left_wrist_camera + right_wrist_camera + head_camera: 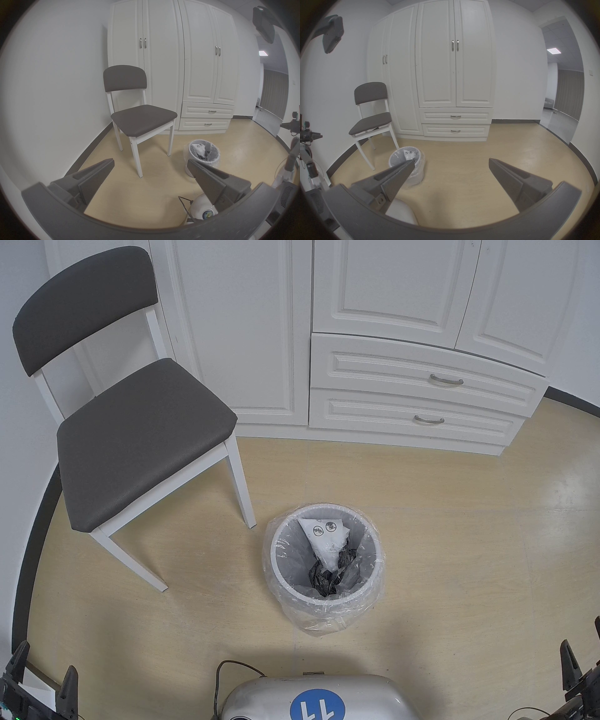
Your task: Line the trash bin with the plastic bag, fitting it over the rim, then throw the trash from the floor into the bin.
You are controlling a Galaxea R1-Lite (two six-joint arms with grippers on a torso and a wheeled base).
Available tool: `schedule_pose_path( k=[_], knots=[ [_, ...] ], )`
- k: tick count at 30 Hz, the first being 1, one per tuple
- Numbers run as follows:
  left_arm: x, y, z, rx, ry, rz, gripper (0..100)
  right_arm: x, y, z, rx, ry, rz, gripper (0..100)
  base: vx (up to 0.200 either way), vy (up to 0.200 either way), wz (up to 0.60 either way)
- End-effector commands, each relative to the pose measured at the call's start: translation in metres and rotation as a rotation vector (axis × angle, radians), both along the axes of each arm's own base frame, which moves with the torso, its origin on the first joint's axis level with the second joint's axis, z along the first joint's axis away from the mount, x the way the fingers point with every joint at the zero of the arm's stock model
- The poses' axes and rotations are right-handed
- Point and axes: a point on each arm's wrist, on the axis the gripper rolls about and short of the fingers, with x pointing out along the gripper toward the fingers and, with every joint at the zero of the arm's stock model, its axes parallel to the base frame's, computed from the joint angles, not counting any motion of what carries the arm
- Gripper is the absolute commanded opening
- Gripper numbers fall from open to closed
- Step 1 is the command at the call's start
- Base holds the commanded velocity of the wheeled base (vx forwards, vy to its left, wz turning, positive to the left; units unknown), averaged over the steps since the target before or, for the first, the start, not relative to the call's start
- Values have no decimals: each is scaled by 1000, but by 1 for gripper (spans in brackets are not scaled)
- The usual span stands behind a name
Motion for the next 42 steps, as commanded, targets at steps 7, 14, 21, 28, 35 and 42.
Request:
schedule_pose_path(
  k=[7,14,21,28,35,42],
  knots=[
    [0,0,-4,1,0,-2,100,0,4,-4,-127,-12,175,100,0,0,0],
    [0,0,-4,1,-1,-2,100,0,-1,-7,-18,24,-49,100,0,0,0],
    [0,0,-4,-1,-1,-2,100,0,-1,-7,31,21,-53,100,0,0,0],
    [0,0,-4,1,-1,-2,100,0,-1,-7,46,23,-47,100,0,0,0],
    [0,0,-4,1,-1,-2,100,0,-1,-7,49,23,-47,100,0,0,0],
    [0,0,-4,-1,-1,-2,100,0,0,-12,-15,71,2,100,0,0,0]
  ],
)
